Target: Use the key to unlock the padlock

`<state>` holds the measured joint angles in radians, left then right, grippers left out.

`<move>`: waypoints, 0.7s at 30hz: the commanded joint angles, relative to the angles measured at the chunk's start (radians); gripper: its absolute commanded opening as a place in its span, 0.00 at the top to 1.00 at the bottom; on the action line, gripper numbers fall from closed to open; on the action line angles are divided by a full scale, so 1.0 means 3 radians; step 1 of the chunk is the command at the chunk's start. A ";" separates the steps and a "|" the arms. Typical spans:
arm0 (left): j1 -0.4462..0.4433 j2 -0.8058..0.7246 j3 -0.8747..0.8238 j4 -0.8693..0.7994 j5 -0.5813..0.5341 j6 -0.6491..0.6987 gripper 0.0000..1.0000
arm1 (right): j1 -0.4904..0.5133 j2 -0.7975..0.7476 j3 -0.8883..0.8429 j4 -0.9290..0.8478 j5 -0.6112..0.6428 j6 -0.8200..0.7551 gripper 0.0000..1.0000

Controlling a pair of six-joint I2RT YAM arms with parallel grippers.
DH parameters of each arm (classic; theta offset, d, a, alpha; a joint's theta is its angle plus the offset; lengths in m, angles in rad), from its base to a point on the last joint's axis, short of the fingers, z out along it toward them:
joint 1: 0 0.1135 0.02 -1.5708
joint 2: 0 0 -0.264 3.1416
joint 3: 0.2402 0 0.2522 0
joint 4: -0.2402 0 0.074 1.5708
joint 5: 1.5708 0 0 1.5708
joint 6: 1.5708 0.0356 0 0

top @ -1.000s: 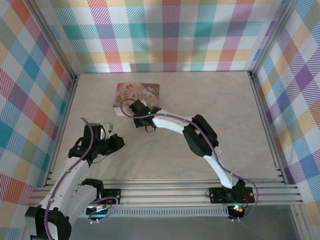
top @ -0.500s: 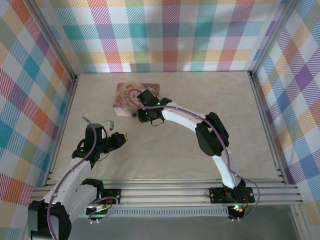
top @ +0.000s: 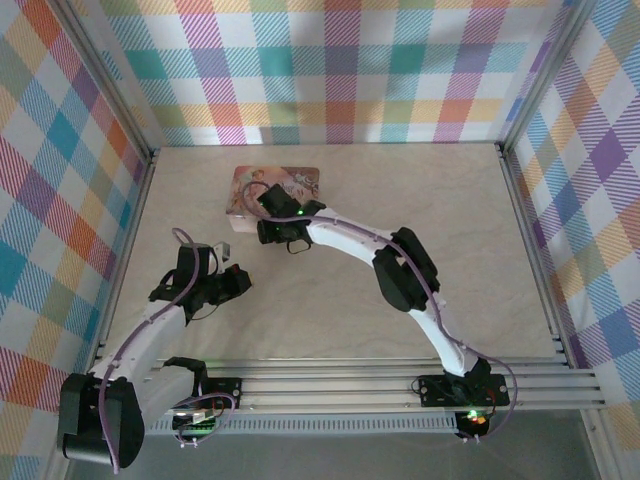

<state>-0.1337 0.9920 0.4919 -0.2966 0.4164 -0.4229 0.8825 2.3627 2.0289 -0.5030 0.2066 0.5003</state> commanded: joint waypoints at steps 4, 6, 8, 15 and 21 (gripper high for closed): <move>0.0032 0.0074 0.0127 -0.0027 0.0000 0.0039 1.00 | 0.0040 0.0234 0.0370 -0.0155 0.0421 -0.0126 0.41; 0.0032 0.0107 0.0140 -0.0009 0.0012 0.0042 1.00 | 0.0046 0.0290 0.0452 -0.0219 0.0487 -0.0119 0.41; 0.0031 0.0131 0.0140 0.0012 0.0040 0.0031 1.00 | 0.0051 0.0335 0.0511 -0.0251 0.0556 -0.0121 0.41; 0.0031 0.0110 0.0119 -0.0048 0.0105 0.0077 1.00 | 0.0070 0.0401 0.0556 -0.0139 0.0624 -0.0048 0.42; 0.0030 -0.0034 0.0074 -0.0125 0.0135 0.0087 1.00 | 0.0101 0.0578 0.0822 -0.0237 0.0735 -0.0085 0.43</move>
<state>-0.1337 1.0172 0.5095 -0.3080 0.4297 -0.4213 0.9051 2.5080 2.2196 -0.5583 0.3866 0.4828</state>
